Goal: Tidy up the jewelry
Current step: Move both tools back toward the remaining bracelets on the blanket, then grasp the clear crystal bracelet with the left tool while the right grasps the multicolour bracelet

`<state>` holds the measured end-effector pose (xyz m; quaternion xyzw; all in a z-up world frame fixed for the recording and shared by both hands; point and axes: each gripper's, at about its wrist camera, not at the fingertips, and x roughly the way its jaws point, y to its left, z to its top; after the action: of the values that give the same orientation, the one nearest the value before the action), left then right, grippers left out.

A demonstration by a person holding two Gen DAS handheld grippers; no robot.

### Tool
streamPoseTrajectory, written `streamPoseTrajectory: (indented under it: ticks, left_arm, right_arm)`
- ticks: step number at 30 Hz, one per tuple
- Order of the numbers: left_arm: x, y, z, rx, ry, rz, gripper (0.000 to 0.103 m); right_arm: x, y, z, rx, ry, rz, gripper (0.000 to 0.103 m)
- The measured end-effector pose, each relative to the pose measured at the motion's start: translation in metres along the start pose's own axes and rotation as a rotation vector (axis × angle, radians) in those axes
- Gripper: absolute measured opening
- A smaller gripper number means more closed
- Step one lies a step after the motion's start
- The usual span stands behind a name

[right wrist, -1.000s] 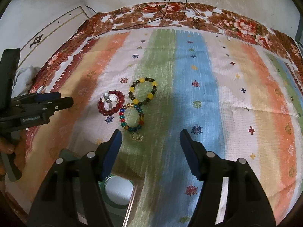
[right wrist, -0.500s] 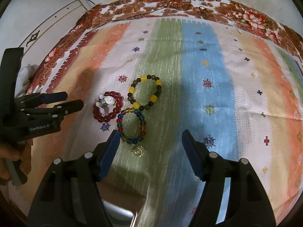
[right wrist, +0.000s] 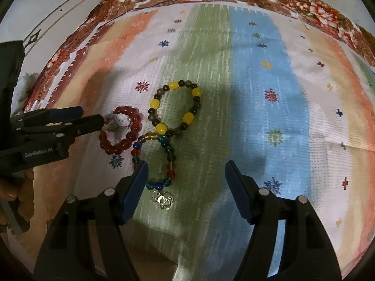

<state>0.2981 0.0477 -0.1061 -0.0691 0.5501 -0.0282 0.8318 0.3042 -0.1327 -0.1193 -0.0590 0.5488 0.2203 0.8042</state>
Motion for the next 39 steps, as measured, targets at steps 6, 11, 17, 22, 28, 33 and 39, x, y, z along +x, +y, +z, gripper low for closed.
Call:
streamPoseTrajectory:
  ticks: [6,11,17,22,28,33,39]
  left_arm:
    - [0.013,0.002,0.003,-0.019,0.029,-0.034,0.055]
    - [0.021,0.003,0.006,-0.022,0.043,-0.045,0.041]
    - [0.029,-0.002,0.008,0.006,0.054,-0.048,0.036]
    - [0.019,-0.002,0.009,0.008,0.02,-0.051,0.007]
    - [0.007,-0.006,0.01,0.015,0.011,-0.066,0.007]
    - [0.002,-0.005,0.01,0.012,0.0,-0.067,0.007]
    - [-0.018,-0.004,0.015,0.001,-0.038,-0.088,0.007]
  right_arm:
    - [0.017,0.0,0.002,-0.003,0.03,-0.002,0.059]
    - [0.027,-0.001,0.004,-0.004,0.042,-0.01,0.051]
    - [0.03,-0.002,0.004,-0.017,0.036,-0.028,0.039]
    - [0.031,-0.001,0.004,-0.031,0.043,-0.024,0.012]
    - [0.027,0.0,0.001,-0.038,0.036,-0.032,0.011]
    - [0.02,0.001,0.001,-0.044,0.024,-0.035,0.011]
    - [0.006,0.008,0.005,-0.058,-0.009,-0.032,0.011]
